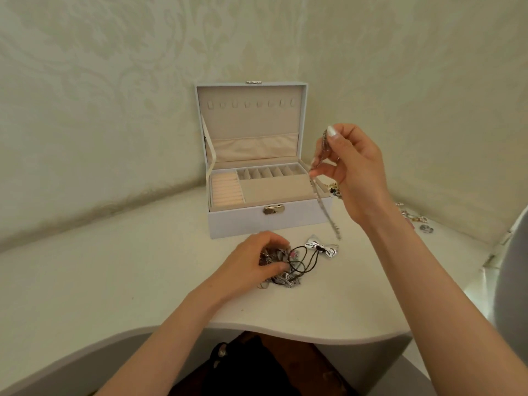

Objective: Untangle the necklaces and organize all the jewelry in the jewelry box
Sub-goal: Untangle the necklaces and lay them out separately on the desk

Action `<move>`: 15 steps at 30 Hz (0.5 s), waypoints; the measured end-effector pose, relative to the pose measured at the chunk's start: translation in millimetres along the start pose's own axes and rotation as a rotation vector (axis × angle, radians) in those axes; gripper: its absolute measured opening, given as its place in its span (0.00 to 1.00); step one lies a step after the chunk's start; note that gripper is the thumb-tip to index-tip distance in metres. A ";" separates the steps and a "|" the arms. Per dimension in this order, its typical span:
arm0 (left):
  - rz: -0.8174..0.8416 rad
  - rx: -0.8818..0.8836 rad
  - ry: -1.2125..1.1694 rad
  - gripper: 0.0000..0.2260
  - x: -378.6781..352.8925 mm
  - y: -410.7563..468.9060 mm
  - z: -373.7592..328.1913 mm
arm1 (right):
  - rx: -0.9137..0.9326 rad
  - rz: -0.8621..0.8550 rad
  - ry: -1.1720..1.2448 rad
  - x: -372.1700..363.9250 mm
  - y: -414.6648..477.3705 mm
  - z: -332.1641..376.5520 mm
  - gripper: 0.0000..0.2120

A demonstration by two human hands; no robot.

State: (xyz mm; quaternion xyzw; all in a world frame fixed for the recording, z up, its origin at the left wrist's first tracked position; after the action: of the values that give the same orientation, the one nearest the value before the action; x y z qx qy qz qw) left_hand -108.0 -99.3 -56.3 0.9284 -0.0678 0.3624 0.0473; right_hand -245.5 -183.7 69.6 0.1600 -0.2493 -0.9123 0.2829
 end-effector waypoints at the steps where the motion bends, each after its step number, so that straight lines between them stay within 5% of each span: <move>1: 0.048 -0.019 -0.037 0.14 -3.4 -0.6 -4.0 | -0.002 -0.002 -0.010 -0.5 0.6 0.0 0.07; 3: 0.069 -0.057 -0.104 0.14 -5.5 -1.3 -11.9 | -0.008 0.005 -0.011 -2.7 2.1 -1.0 0.07; 7: -0.358 -0.087 -0.321 0.21 16.5 -1.4 -22.9 | -0.036 0.082 0.018 -14.9 2.8 -4.9 0.06; 10: -0.416 -0.110 -0.500 0.30 27.6 7.0 -29.1 | -0.096 0.154 0.016 -26.4 2.3 -13.6 0.05; 15: -0.387 -0.136 -0.346 0.07 39.8 10.1 -26.6 | -0.162 0.159 0.018 -26.9 2.4 -28.4 0.04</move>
State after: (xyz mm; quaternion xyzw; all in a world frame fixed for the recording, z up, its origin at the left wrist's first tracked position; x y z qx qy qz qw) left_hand -98.3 -109.2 -9.4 0.9668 0.0799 0.1770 0.1658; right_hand -210.9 -179.8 51.5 0.1245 -0.1842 -0.9026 0.3687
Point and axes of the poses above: each hand's wrist, its own y-axis towards the middle knuckle, its own x-axis out of the back of the hand, z = x × y, the point moved 5 cm from there along y, towards the middle knuckle, and after that the axes turned 10 degrees about z, right-handed, at the moved point
